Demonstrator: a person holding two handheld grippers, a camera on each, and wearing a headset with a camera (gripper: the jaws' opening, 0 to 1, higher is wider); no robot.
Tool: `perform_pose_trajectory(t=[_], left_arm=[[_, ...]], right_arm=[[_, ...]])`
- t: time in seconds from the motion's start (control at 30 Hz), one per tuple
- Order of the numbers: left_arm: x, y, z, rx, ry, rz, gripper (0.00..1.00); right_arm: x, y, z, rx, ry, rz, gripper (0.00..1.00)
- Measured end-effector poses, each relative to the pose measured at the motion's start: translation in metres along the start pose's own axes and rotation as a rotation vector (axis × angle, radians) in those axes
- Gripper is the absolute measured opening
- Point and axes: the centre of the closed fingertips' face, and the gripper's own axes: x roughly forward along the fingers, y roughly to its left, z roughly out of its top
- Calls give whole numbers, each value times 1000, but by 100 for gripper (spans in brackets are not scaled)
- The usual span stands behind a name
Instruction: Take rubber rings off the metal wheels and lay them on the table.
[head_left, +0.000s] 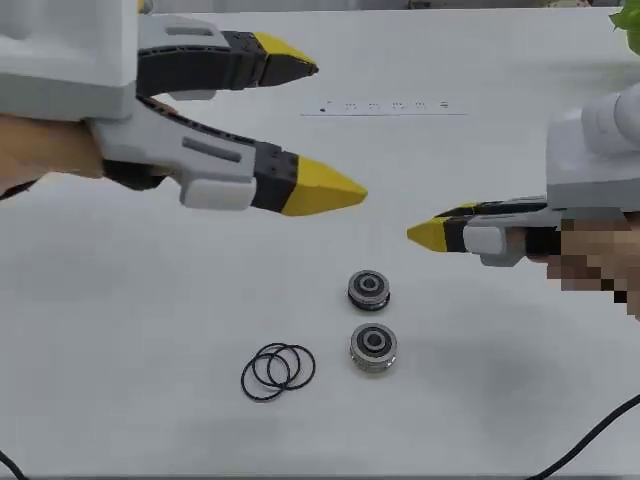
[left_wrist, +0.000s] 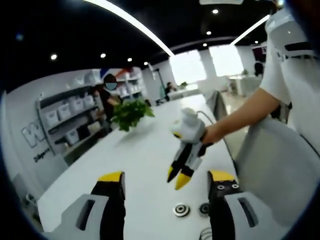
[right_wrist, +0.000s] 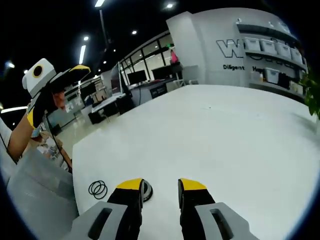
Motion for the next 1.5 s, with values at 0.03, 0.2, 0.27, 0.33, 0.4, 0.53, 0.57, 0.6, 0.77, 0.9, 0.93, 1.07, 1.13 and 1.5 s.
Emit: perform_pose_trajectory(t=[0.03,0.2,0.27,0.33,0.4,0.53,0.57,0.6,0.77,0.9,0.93,1.07,1.13,1.5], left_arm=[[5,1,-4,-9,0,0,67],[30,6,-28,-109,-28,5,61],[38,8,-42,-108,7,10,58],[44,8,-51,-110,29,14,57],[51,7,-59,-118,37,11,55],[64,2,-79,-144,67,6,49],[66,0,-85,-147,80,4,47],[67,-3,-91,-149,94,4,44],[72,-19,-127,-195,145,-1,31],[74,-26,-141,-201,182,-7,29],[74,-28,-144,-201,192,-7,28],[78,-32,-151,-208,208,-13,24],[79,-31,-151,-216,205,-8,23],[85,-33,-155,-263,200,2,17]], right_arm=[[2,1,-6,-20,23,10,25],[9,4,-24,-102,100,28,21],[12,6,-29,-105,117,40,22],[14,7,-31,-113,124,46,23],[16,10,-33,-116,130,56,23],[19,14,-39,-107,145,74,26],[20,16,-41,-112,151,77,26],[21,17,-42,-116,157,78,26],[25,23,-47,-125,171,95,27],[26,24,-50,-141,187,93,27],[27,24,-51,-142,189,94,27],[29,26,-53,-146,197,100,27],[29,26,-54,-149,200,101,27],[34,29,-57,-148,200,104,26]])
